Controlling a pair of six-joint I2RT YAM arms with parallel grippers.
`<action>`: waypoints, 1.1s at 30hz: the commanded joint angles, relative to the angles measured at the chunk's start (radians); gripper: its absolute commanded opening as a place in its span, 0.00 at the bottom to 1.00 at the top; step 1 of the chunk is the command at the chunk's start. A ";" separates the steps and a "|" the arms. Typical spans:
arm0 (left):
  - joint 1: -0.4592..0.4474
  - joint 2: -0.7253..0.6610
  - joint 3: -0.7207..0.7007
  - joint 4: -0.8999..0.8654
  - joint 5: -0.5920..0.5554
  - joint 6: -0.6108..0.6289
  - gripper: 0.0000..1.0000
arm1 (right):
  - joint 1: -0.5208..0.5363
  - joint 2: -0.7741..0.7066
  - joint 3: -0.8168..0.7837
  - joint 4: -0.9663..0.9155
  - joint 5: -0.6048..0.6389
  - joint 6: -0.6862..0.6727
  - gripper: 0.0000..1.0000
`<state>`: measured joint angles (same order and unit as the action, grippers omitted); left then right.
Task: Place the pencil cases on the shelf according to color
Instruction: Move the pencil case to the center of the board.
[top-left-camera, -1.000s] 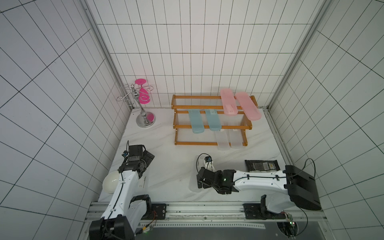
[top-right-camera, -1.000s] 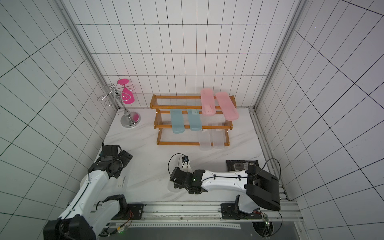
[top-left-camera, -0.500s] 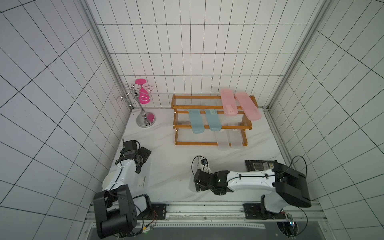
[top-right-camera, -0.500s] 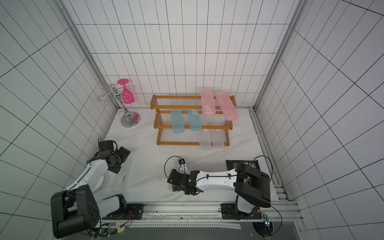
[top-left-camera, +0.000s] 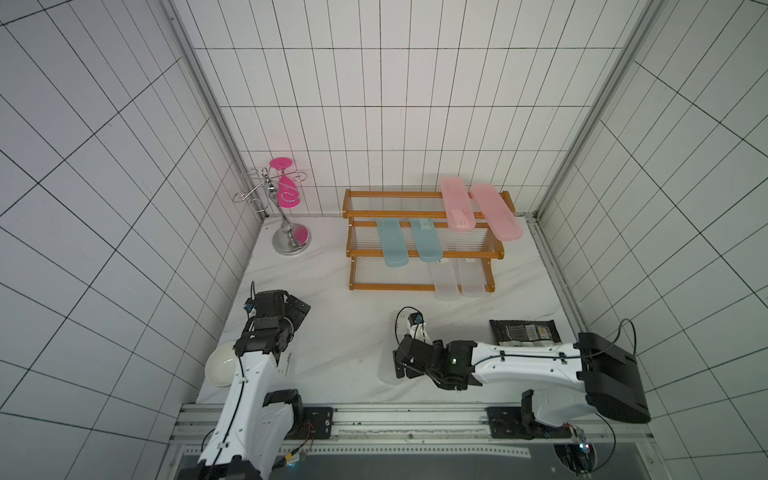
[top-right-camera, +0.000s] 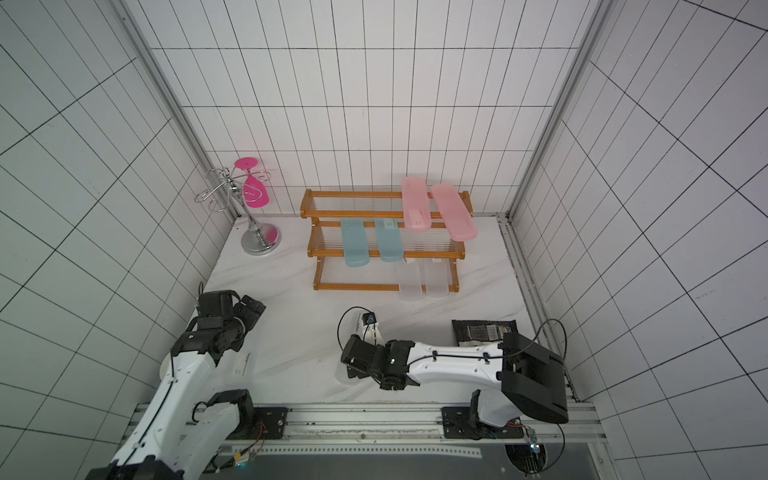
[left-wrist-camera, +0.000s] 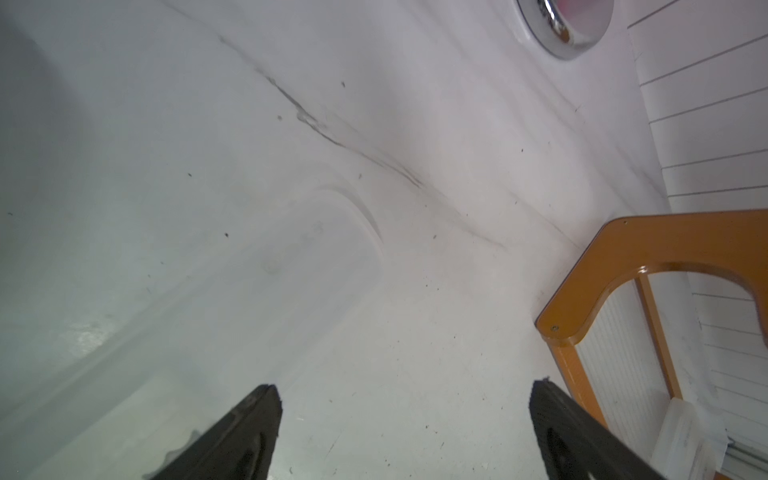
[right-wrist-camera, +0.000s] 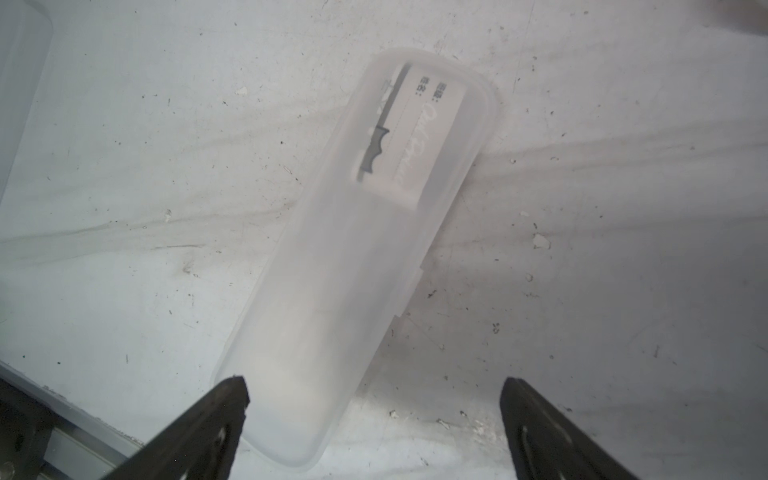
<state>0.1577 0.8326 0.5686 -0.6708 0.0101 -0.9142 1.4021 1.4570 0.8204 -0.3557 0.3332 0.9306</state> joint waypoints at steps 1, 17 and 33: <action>0.059 0.048 0.028 -0.005 -0.035 0.043 0.98 | 0.005 0.007 -0.020 -0.002 0.007 -0.007 0.99; 0.193 0.462 0.067 0.169 0.121 0.118 0.98 | 0.005 0.109 0.067 -0.029 -0.011 -0.050 0.99; -0.210 0.234 -0.061 0.177 0.017 -0.130 0.98 | 0.005 0.034 0.025 -0.066 0.034 -0.014 0.99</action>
<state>-0.0017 1.1248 0.5064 -0.4950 0.0814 -0.9718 1.4021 1.5265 0.8482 -0.3725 0.3309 0.8970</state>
